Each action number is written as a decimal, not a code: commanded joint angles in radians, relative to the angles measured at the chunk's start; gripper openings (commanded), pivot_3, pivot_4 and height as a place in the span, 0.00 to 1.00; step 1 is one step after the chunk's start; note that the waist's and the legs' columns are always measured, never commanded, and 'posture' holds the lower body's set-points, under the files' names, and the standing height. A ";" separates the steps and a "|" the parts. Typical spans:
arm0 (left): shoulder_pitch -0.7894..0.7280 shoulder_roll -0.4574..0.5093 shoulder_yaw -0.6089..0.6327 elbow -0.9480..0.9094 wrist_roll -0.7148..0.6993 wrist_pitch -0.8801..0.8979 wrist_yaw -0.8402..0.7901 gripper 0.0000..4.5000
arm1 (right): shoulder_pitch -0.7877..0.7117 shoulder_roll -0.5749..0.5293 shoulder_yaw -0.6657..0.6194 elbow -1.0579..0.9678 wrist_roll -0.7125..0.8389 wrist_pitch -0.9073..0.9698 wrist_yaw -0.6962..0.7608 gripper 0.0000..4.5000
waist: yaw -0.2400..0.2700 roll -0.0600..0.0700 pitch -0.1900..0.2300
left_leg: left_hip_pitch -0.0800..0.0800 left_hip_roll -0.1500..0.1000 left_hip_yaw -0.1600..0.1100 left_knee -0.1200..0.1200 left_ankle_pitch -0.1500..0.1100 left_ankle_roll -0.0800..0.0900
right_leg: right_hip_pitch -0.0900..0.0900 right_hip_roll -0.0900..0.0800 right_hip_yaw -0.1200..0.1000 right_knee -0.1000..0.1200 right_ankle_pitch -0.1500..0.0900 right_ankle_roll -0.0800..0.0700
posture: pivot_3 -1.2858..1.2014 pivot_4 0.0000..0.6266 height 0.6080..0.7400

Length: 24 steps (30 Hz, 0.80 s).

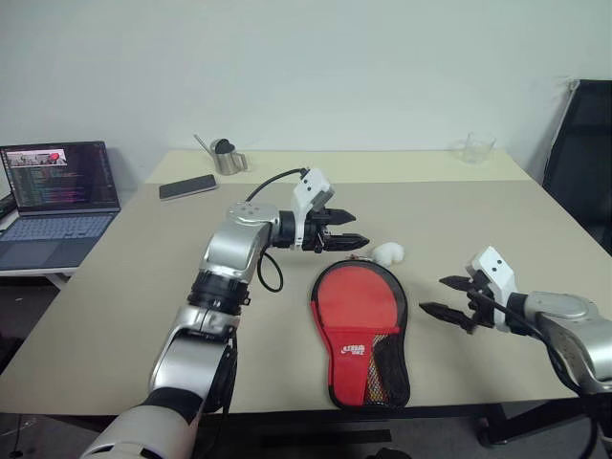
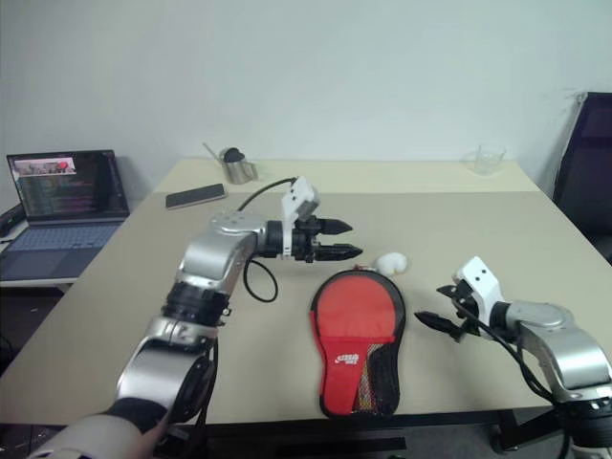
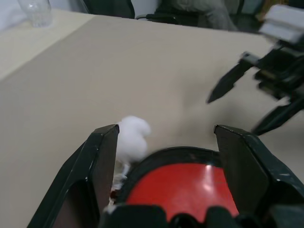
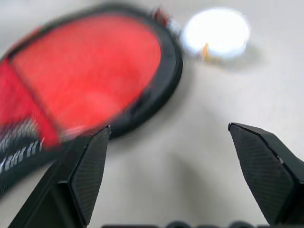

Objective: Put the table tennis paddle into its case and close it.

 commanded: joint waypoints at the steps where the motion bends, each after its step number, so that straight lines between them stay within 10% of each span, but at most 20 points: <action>1: 0.094 -0.004 -0.032 -0.131 -0.013 0.043 0.083 0.82 | -0.102 0.069 -0.028 0.058 -0.014 -0.045 -0.088 0.97 | 0.001 0.001 -0.001 | 0.001 0.000 0.000 0.000 0.000 0.000 | 0.000 -0.001 0.000 0.000 0.000 0.000 | 0.52 0.24 1.00; 5: 0.189 -0.009 -0.077 -0.156 0.029 -0.009 0.184 0.98 | -0.186 0.122 -0.027 0.152 -0.043 -0.076 -0.150 0.97 | 0.003 0.003 -0.002 | 0.001 0.000 0.000 -0.001 0.001 -0.001 | 0.000 -0.001 0.000 0.000 0.000 -0.001 | 0.52 0.24 1.00; 24: 0.342 -0.133 -0.186 -0.078 0.080 -0.203 0.405 0.98 | -0.525 0.424 -0.117 0.643 -0.075 -0.149 -0.508 0.97 | 0.009 0.005 -0.003 | 0.000 -0.001 0.002 -0.002 0.001 -0.001 | -0.001 -0.003 0.001 0.000 0.001 -0.001 | 0.52 0.24 1.00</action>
